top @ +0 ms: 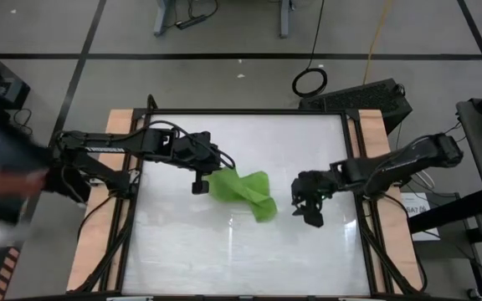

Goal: Roll towel into tight, uniform cylinder
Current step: Roll the green towel

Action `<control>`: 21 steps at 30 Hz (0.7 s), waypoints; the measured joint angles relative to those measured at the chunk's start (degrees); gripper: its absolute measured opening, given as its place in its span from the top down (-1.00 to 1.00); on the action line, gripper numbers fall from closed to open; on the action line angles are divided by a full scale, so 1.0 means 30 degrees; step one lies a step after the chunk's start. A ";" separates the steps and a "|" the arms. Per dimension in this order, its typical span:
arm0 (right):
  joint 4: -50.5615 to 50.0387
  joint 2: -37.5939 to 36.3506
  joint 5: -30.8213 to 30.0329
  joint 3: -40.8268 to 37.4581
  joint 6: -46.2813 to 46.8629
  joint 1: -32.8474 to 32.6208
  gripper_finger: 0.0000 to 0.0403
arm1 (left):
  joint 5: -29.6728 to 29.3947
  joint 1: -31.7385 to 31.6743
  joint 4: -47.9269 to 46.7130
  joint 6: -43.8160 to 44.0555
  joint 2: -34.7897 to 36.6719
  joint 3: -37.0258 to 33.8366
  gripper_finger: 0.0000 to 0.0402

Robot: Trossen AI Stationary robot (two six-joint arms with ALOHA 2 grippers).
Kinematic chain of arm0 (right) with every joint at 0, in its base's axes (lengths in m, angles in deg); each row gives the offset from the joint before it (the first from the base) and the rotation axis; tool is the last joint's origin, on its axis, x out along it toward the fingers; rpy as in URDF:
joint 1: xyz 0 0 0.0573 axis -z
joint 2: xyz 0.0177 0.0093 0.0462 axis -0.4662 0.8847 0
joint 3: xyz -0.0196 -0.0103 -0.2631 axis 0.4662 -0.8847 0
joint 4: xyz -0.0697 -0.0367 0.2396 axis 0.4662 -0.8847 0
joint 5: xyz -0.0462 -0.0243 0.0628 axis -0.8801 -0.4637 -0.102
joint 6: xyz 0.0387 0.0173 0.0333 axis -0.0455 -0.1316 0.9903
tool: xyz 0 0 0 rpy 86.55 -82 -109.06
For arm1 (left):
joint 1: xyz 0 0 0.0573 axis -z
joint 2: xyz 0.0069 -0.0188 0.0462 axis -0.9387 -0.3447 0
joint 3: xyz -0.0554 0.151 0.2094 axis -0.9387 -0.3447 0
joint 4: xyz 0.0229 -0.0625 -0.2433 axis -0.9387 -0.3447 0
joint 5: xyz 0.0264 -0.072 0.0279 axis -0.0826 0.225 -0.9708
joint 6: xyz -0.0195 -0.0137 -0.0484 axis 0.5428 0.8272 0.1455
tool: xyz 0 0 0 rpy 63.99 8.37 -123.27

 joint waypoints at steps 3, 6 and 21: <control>0.2242 0.0000 -0.0788 -0.1232 0.0914 -0.0719 0.15 | 0.0000 0.0000 -0.0007 0.0014 0.0000 0.0000 0.98; 0.4956 0.0000 -0.1364 -0.2511 0.1982 -0.1142 0.15 | 0.0000 0.0000 0.0020 0.0022 0.0000 0.0000 0.98; 0.9285 0.0000 -0.2897 -0.5012 0.3072 -0.1522 0.15 | 0.0000 0.0000 0.0015 0.0058 0.0000 0.0000 0.98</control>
